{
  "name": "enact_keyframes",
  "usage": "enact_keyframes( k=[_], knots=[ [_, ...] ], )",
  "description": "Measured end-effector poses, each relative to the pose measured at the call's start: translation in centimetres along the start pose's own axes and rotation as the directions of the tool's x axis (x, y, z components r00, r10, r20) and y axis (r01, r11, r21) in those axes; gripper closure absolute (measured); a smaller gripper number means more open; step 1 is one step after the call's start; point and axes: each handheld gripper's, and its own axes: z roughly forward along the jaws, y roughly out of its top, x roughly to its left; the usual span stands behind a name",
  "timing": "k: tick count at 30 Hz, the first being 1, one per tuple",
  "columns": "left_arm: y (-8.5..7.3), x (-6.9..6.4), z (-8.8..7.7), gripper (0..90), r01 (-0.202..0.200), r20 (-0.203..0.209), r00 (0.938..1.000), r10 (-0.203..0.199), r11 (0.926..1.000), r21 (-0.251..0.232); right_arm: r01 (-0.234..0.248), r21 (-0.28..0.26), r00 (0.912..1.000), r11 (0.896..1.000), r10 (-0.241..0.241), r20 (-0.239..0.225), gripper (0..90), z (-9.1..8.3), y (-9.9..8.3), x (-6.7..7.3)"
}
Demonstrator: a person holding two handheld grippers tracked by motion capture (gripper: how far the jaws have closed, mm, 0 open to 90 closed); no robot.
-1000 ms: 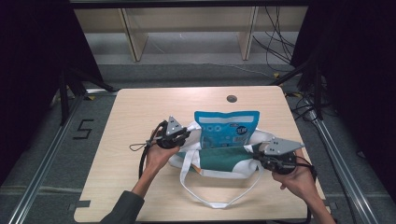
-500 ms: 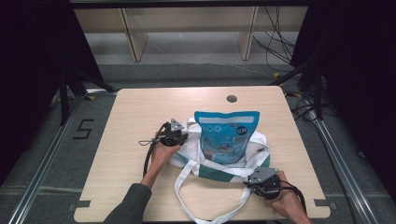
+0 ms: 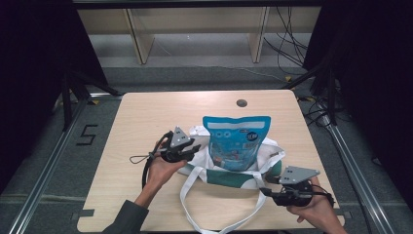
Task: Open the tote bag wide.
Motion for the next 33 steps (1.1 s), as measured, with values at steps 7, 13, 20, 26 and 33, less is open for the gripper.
enact_keyframes(
  k=[7,13,20,26,33],
  knots=[
    [-0.8,-4.3,0.6,74.5,-0.018,0.134,0.9909,0.015,0.9996,0.021,0.031,-0.13,0.9864,0.991,-0.009,0.164,59.6,-3.6,2.6,-2.4],
    [-1.5,-5.1,0.6,80.5,-0.056,0.157,0.9862,0.051,0.998,0.027,0.063,-0.062,0.9561,0.996,-0.043,0.29,62.1,-1.0,5.1,-6.8],
    [-2.9,-6.4,1.6,84.5,-0.141,0.176,0.9769,0.122,0.9849,0.101,0.104,0.056,0.9592,0.993,-0.115,0.258,85.8,4.7,5.9,-10.0],
    [-5.2,-9.0,3.4,89.0,-0.297,0.192,0.9462,0.26,0.9351,0.194,-0.06,0.087,0.9547,0.994,0.032,0.296,88.3,7.9,4.3,-14.1],
    [-5.2,-9.1,3.4,89.0,-0.337,0.18,0.936,0.302,0.9171,0.213,-0.143,0.119,0.9593,0.983,0.108,0.261,88.2,11.3,2.1,-14.9]
  ],
)
